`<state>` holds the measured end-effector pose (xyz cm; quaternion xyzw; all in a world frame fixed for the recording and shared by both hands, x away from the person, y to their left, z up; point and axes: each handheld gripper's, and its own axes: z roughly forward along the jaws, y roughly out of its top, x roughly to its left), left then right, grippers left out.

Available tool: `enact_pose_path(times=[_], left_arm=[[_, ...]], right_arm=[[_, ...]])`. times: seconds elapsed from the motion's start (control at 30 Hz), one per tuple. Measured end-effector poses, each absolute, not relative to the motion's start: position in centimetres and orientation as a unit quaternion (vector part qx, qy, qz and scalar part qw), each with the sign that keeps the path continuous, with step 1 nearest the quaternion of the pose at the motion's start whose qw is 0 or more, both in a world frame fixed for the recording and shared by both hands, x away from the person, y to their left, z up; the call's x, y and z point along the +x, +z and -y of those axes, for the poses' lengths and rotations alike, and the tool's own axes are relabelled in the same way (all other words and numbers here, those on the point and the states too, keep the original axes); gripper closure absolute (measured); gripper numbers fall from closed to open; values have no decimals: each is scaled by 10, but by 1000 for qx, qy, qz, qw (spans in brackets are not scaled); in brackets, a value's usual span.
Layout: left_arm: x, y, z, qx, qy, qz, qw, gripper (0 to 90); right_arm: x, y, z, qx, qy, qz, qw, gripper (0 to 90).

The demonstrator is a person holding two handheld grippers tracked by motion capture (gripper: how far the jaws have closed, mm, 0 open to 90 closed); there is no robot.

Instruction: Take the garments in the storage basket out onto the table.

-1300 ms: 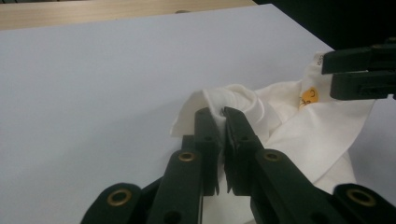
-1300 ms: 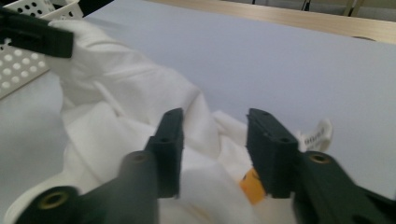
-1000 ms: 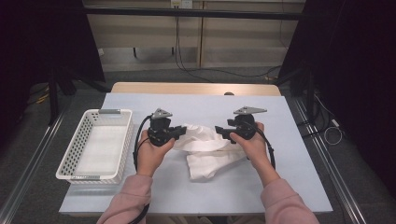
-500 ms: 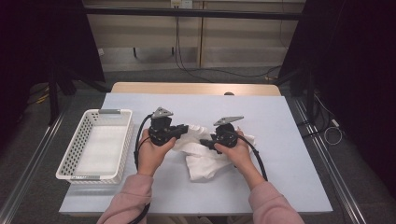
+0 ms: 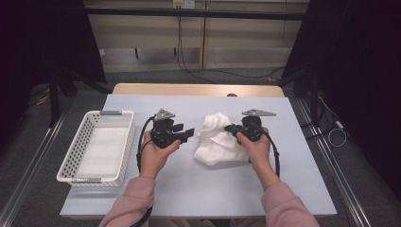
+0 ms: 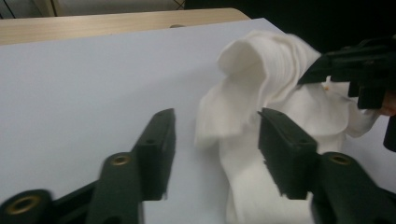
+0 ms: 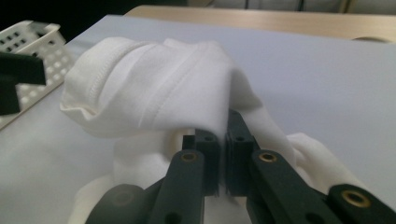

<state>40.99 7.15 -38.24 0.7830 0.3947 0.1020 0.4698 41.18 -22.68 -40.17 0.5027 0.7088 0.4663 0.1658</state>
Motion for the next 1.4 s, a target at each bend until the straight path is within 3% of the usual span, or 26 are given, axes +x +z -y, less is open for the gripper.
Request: enact_pose_path(times=[0.23, 0.67, 0.83, 0.93, 1.0, 1.4], left_arm=[[403, -397, -44, 785, 73, -400, 468, 302], [399, -417, -9, 794, 68, -382, 469, 384], [405, -425, 3, 793, 60, -381, 473, 480], [408, -429, 14, 802, 48, -371, 466, 696], [409, -430, 14, 804, 36, -375, 460, 783], [411, -401, -21, 796, 42, -379, 470, 822]], right_arm=[[405, -404, 227, 510, 470, -701, 167, 870], [399, -403, 206, 506, 477, -697, 173, 870], [399, -402, 202, 508, 480, -695, 169, 870], [399, -403, 199, 505, 480, -698, 166, 870], [398, -403, 200, 506, 478, -699, 166, 870], [399, -398, 223, 507, 486, -695, 155, 868]])
